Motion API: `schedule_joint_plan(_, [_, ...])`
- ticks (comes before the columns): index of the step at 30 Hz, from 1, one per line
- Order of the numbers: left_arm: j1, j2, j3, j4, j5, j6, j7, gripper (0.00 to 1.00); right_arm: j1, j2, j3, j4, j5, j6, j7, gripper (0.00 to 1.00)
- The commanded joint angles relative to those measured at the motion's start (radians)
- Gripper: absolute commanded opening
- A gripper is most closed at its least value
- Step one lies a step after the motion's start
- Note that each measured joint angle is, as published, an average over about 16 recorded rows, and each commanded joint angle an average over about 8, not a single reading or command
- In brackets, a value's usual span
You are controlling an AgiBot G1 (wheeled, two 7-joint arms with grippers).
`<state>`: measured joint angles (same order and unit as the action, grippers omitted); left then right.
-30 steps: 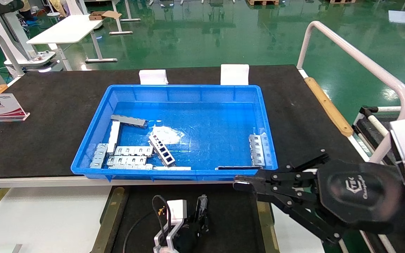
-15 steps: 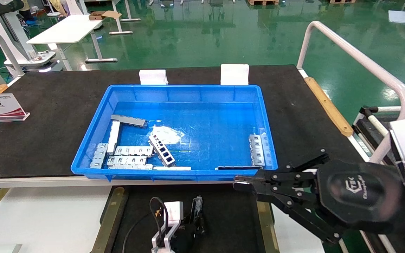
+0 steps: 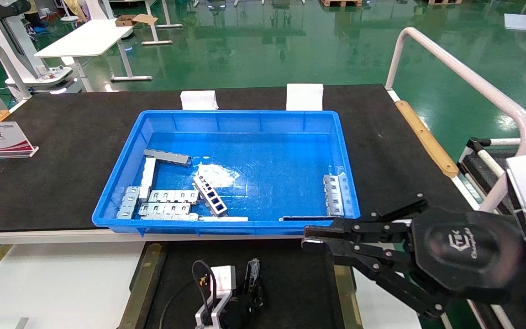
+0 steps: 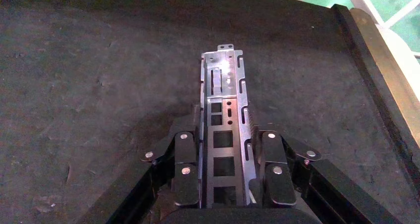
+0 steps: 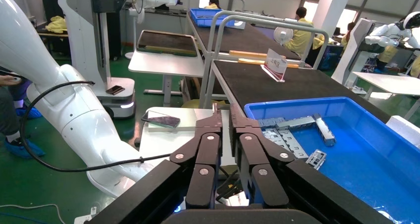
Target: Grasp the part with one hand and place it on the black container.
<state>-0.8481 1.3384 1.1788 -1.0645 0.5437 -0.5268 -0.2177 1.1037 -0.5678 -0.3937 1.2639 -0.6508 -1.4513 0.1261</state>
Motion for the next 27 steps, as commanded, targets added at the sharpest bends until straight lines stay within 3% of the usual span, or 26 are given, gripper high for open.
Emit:
schedule_joint_plan(1, [-0.001, 0.000, 0.003, 0.002, -0.002, 0.000, -0.004, 1.00, 0.000, 0.000, 0.000, 0.000, 0.000, 0.000, 0.000, 1.00])
schedule_joint_plan(16, [-0.012, -0.024, 0.010, -0.019, 0.021, 0.012, -0.034, 1.00, 0.000, 0.000, 0.000, 0.000, 0.000, 0.000, 0.000, 1.00])
schedule_joint_plan(27, [0.008, -0.166, -0.004, -0.146, 0.095, 0.151, -0.055, 1.00, 0.000, 0.000, 0.000, 0.000, 0.000, 0.000, 0.000, 1.00])
